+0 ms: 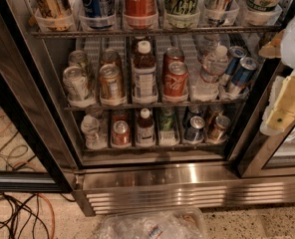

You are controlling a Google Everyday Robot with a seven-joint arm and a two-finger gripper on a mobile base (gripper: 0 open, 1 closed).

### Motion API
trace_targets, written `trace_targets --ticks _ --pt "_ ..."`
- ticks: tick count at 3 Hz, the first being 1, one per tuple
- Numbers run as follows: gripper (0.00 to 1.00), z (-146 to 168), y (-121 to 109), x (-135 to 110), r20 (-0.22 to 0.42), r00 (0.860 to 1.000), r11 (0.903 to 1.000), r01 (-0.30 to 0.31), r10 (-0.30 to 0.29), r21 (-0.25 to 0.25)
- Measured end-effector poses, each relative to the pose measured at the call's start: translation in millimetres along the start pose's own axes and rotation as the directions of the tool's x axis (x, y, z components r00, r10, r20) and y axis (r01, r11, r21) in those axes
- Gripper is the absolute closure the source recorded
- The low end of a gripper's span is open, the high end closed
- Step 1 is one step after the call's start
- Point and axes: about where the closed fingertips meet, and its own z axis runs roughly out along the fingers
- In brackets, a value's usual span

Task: Pick orange can from top shelf of fridge

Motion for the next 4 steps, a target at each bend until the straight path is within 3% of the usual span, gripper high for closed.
trace_targets --ticks 1,2,3,4 --pt "0.0 0.0 0.0 0.0 0.0 1.0 1.0 0.0 0.0 0.0" --pt "0.0 0.7 -0.8 -4.4 0.04 0.999 0.9994 -0.035 0.035 0.003" --pt "0.0 8.7 1.1 -16.1 0.152 0.979 0.9909 -0.133 0.135 -0.019" --pt "0.0 14.8 7.6 -36.8 0.321 0.91 0.9643 -0.259 0.263 -0.056"
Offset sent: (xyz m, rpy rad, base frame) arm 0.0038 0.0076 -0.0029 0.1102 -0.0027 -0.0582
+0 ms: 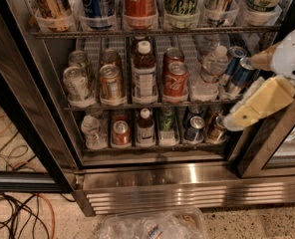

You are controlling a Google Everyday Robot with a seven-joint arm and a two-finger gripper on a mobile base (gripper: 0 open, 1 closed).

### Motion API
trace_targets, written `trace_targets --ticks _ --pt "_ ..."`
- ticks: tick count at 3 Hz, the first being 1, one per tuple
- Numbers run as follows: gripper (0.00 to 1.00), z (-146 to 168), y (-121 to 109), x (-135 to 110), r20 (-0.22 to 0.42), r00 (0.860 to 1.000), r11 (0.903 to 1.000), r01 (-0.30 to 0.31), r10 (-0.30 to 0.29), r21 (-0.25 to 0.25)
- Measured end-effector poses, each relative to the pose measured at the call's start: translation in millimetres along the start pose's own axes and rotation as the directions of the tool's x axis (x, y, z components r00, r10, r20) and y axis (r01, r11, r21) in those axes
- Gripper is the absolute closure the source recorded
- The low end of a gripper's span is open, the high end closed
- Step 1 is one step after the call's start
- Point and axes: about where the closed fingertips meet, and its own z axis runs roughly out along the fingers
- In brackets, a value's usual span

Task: Pick orange can from top shelf of fridge

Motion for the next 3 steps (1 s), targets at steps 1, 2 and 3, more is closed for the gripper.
trace_targets --ticks 1,2,3 --pt "0.0 6.8 20.8 -23.3 0.178 0.981 0.9964 -0.083 0.079 0.015" --pt "0.0 25.2 41.4 -48.2 0.312 0.948 0.9955 -0.086 0.069 0.04" --pt "0.0 23.4 30.6 -62.3 0.369 0.927 0.991 -0.1 0.061 0.089"
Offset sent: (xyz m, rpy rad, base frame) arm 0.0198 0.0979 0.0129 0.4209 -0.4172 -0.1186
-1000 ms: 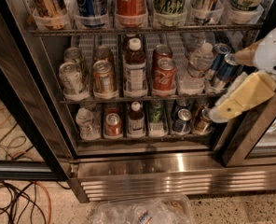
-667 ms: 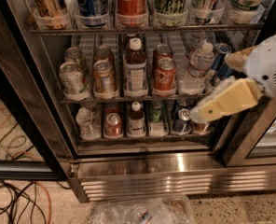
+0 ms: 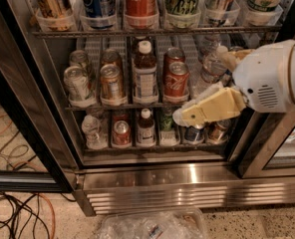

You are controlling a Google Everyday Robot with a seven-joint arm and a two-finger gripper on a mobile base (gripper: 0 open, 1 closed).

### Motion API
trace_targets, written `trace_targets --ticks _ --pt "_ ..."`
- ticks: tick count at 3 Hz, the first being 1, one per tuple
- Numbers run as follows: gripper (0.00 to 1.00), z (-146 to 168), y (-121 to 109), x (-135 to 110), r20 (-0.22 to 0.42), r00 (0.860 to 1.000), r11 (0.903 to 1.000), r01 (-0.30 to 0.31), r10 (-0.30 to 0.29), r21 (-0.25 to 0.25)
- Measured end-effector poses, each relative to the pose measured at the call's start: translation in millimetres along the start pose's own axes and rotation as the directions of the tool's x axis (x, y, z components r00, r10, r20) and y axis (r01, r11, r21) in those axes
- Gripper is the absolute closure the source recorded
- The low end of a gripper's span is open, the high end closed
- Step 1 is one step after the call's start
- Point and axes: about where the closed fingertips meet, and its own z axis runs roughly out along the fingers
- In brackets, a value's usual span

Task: Pick orange can from top shelf of fridge

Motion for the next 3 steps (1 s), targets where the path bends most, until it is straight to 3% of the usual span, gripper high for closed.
trace_targets --ticks 1,2,3 --pt "0.0 -0.2 0.1 0.3 -0.002 1.0 1.0 0.001 -0.001 0.001" --pt "0.0 4.4 -0.8 -1.2 0.026 0.999 0.9986 -0.033 0.032 0.041" --pt "0.0 21.1 12.1 -3.6 0.082 0.992 0.9896 -0.1 0.092 0.103"
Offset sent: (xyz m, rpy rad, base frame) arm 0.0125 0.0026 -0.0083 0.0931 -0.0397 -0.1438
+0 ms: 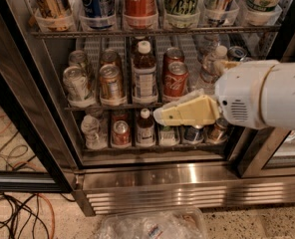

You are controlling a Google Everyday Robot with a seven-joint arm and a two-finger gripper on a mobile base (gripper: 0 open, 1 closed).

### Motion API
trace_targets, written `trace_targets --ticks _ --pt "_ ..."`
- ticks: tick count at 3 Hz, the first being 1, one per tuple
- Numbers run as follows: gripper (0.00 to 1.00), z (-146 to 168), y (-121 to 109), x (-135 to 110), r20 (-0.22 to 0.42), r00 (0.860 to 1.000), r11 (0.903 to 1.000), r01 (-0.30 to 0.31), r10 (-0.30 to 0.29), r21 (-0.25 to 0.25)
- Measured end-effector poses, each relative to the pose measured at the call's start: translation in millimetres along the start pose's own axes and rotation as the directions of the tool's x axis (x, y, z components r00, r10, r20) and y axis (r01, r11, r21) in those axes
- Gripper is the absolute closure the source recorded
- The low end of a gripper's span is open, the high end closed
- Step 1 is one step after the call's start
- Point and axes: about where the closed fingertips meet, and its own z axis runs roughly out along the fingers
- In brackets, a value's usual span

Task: Pick orange can from top shelf of fridge

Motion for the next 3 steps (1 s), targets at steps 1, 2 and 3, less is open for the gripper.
trace_targets --ticks 1,2,3 --pt "0.0 26.5 6.6 -8.2 0.057 0.998 0.9974 -0.022 0.018 0.068" --pt "0.0 59.8 6.4 -16.8 0.144 0.989 0.9922 -0.062 0.046 0.108" --pt "0.0 67.6 -37.3 -22.0 0.262 0.961 0.9677 -0.147 0.091 0.205"
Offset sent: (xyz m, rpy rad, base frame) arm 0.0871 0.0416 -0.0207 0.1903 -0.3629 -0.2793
